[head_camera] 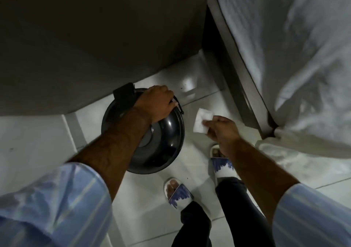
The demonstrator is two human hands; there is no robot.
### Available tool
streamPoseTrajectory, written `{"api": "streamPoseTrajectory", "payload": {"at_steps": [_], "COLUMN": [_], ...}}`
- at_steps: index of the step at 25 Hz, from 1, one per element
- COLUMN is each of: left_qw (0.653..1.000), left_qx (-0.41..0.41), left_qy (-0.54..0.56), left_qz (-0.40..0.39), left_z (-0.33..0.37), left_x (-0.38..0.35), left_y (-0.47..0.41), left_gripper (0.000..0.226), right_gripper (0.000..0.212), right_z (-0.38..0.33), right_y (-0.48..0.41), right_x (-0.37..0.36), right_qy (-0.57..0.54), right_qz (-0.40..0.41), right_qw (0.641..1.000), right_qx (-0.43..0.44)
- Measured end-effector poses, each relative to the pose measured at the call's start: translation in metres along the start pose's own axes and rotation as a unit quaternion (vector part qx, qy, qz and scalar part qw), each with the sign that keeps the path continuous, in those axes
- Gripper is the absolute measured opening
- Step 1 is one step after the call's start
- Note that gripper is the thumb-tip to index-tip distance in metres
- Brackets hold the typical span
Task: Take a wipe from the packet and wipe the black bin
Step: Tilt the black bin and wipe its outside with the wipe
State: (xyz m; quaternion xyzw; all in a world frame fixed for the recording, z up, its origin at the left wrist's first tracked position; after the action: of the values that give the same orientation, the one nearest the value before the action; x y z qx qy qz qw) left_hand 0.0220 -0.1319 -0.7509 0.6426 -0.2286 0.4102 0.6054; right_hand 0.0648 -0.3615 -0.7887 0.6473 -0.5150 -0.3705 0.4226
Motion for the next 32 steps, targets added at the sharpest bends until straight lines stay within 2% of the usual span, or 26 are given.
{"api": "streamPoseTrajectory", "payload": {"at_steps": [2,6,8,11,13,19,22,24,27,30,32], "left_qw": [0.997,0.996,0.990,0.966,0.949,0.929,0.926,0.924,0.920,0.914,0.911], "left_qx": [0.002,0.027,0.047,0.083,0.109,0.095,0.081,0.075,0.077,0.072,0.063], "left_qy": [0.000,0.022,0.046,0.107,0.146,0.207,0.206,0.210,0.217,0.230,0.235], "left_qz": [0.071,0.088,0.125,0.221,0.259,0.293,0.306,0.312,0.316,0.325,0.334], "left_z": [0.002,0.000,-0.007,-0.023,-0.030,-0.025,-0.026,-0.030,-0.033,-0.035,-0.037], "left_x": [-0.017,-0.026,-0.026,-0.031,-0.039,-0.060,-0.066,-0.068,-0.069,-0.064,-0.060], "left_y": [-0.003,0.004,0.021,0.060,0.079,0.104,0.112,0.117,0.118,0.113,0.107], "left_gripper": [0.040,0.031,0.027,0.028,0.027,0.028,0.027,0.026,0.026,0.025,0.026], "right_gripper": [0.024,0.020,0.017,0.012,0.022,0.016,0.020,0.021,0.021,0.020,0.020], "right_z": [0.010,0.019,0.016,0.008,0.008,0.010,0.019,0.030,0.037,0.042,0.052], "right_y": [-0.005,-0.009,-0.009,-0.006,-0.008,-0.043,-0.071,-0.085,-0.085,-0.047,-0.007], "right_x": [0.004,0.015,0.020,0.014,-0.001,-0.052,-0.068,-0.071,-0.073,-0.083,-0.086], "right_qy": [0.006,0.031,0.090,0.260,0.347,0.409,0.478,0.493,0.467,0.426,0.368], "right_qz": [0.007,0.021,0.046,0.081,0.077,0.087,0.081,0.070,0.066,0.031,-0.022], "right_qw": [1.000,0.999,0.992,0.949,0.910,0.864,0.832,0.832,0.854,0.865,0.887], "right_qx": [0.001,0.035,0.080,0.161,0.212,0.279,0.269,0.244,0.219,0.262,0.278]}}
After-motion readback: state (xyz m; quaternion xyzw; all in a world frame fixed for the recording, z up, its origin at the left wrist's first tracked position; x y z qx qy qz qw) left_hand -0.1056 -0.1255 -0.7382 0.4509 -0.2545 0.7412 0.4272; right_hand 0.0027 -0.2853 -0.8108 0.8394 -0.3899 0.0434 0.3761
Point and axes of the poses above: each hand's wrist, its own y-axis away from the middle knuckle, its own x-axis out of the back of the hand, z = x × y, the point moved 1 cm from there along -y, towards the middle knuckle, and after that the axes turned 6 degrees about -y, right-handed, at the moved point
